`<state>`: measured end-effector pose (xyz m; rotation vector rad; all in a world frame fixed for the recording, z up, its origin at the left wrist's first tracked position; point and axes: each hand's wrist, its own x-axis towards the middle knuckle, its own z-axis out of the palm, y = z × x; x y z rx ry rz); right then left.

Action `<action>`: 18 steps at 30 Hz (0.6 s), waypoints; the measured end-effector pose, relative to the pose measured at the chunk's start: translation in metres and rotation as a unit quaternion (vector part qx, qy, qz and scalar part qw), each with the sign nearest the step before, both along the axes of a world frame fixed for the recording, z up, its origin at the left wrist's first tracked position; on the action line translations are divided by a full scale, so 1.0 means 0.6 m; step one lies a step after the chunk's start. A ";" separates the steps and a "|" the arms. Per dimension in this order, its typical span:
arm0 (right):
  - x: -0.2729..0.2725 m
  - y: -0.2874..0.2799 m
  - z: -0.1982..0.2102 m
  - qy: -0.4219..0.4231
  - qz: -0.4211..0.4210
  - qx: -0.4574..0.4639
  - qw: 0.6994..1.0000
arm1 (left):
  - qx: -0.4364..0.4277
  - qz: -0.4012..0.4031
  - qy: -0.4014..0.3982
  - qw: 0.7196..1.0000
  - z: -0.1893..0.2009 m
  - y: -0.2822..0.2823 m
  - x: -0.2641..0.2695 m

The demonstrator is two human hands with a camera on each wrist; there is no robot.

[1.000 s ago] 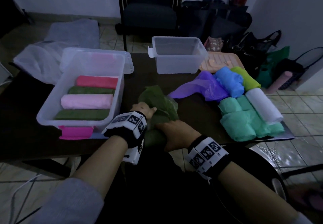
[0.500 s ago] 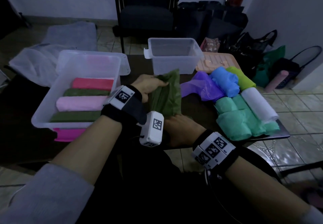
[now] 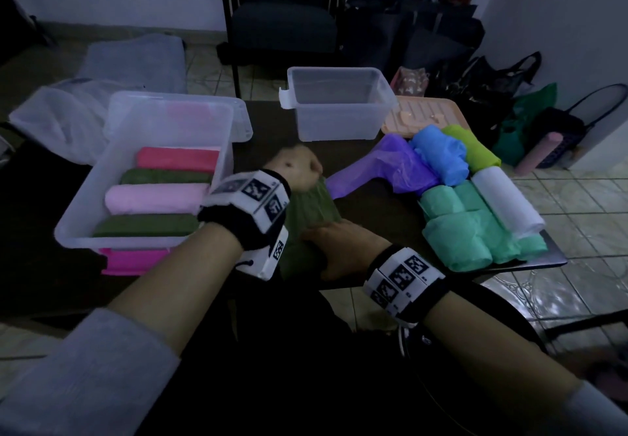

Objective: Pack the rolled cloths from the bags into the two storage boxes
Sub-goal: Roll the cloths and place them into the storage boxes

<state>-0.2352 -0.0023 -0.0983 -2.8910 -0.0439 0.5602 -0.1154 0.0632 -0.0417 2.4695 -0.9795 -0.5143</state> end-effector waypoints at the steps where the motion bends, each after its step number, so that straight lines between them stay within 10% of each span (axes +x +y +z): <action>1: 0.000 -0.001 0.000 0.000 0.001 0.003 1.000 | 0.062 -0.034 0.001 0.998 -0.021 -0.003 -0.006; 18: 0.001 -0.001 -0.007 0.036 0.037 0.027 0.998 | 0.203 -0.132 0.060 0.968 -0.130 0.027 -0.001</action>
